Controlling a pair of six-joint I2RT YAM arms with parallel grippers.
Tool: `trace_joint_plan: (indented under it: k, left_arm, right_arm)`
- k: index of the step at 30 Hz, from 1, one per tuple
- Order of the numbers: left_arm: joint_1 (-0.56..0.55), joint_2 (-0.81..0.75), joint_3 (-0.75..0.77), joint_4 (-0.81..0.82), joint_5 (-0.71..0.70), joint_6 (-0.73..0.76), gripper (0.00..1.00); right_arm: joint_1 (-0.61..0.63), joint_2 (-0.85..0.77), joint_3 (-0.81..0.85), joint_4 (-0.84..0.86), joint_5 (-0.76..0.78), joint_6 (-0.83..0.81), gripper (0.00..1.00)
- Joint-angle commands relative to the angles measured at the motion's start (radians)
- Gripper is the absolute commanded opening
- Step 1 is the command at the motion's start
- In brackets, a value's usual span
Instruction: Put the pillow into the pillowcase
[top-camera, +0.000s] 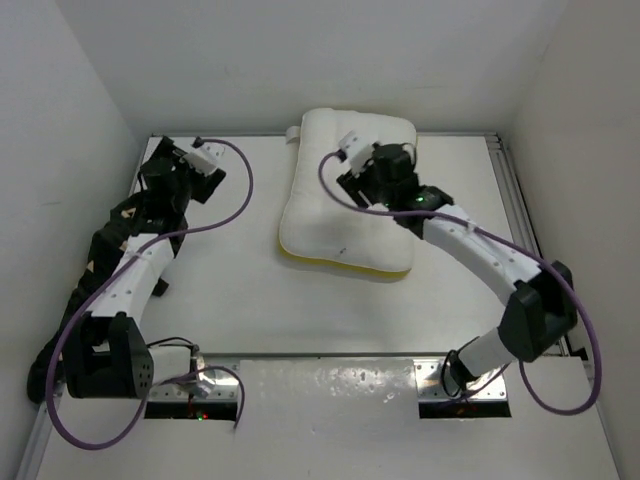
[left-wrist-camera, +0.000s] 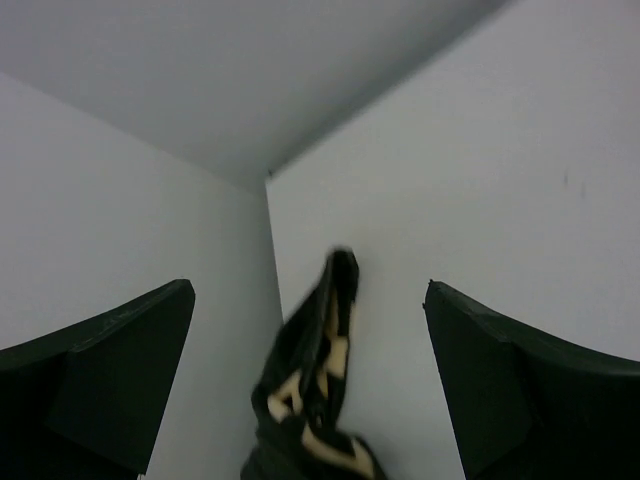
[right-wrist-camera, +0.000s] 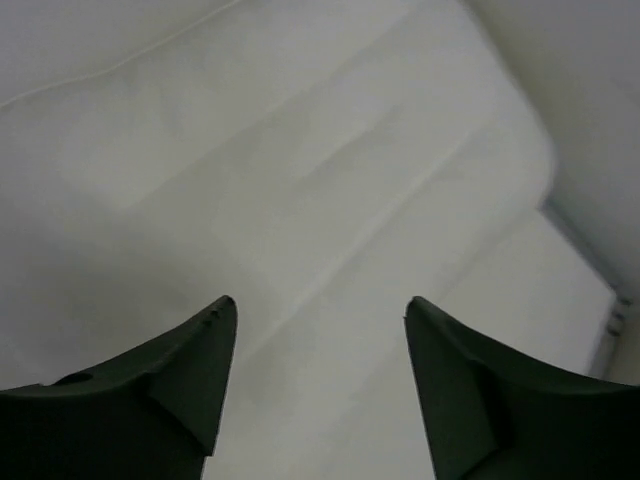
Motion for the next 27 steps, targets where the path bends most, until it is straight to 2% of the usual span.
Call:
trace_joint_plan:
  k: [1,2,3,4,6,8,10,14,20,22,23,25,27]
  left_arm:
    - [0.021,0.008,0.0,-0.411,-0.137,0.11,1.0]
    - [0.05,0.005,-0.015,-0.439,-0.139,0.078,0.99]
    - [0.067,0.002,-0.023,-0.478,-0.148,0.002,0.95]
    - [0.087,0.008,-0.029,-0.494,-0.166,-0.034,0.92]
    - [0.145,0.022,-0.048,-0.522,-0.212,-0.104,0.94]
    - [0.182,0.045,-0.061,-0.533,-0.284,-0.12,1.0]
    - [0.208,0.063,-0.066,-0.536,-0.361,-0.122,1.0]
    - [0.274,0.078,-0.104,-0.523,-0.412,-0.074,1.0]
    - [0.351,0.14,-0.303,-0.358,-0.504,0.102,1.0]
    - [0.368,0.19,-0.374,-0.231,-0.556,0.2,1.0]
    - [0.374,0.209,-0.385,-0.151,-0.567,0.246,1.0]
    - [0.386,0.261,-0.365,-0.14,-0.584,0.256,1.0]
    - [0.395,0.298,-0.319,-0.178,-0.57,0.237,0.86]
  right_arm:
    - [0.099,0.067,0.021,-0.126,-0.064,-0.065,0.63]
    - [0.132,0.086,0.013,-0.111,-0.092,-0.044,0.58]
    - [0.149,0.102,0.015,-0.101,-0.109,-0.036,0.59]
    - [0.165,0.114,0.018,-0.078,-0.121,-0.019,0.78]
    - [0.198,0.155,0.019,-0.052,-0.164,0.021,0.99]
    - [0.237,0.186,0.021,-0.026,-0.183,0.03,0.99]
    - [0.276,0.234,0.028,-0.024,-0.157,0.03,0.99]
    - [0.318,0.272,0.022,-0.04,-0.111,0.09,0.99]
    - [0.336,0.255,-0.071,0.008,-0.108,0.102,0.99]
    - [0.349,0.271,-0.082,0.0,-0.093,0.09,0.99]
    - [0.352,0.278,-0.085,-0.003,-0.085,0.089,0.99]
    - [0.35,0.304,-0.088,-0.005,-0.06,0.09,0.99]
    - [0.349,0.315,-0.096,0.008,-0.039,0.093,0.97]
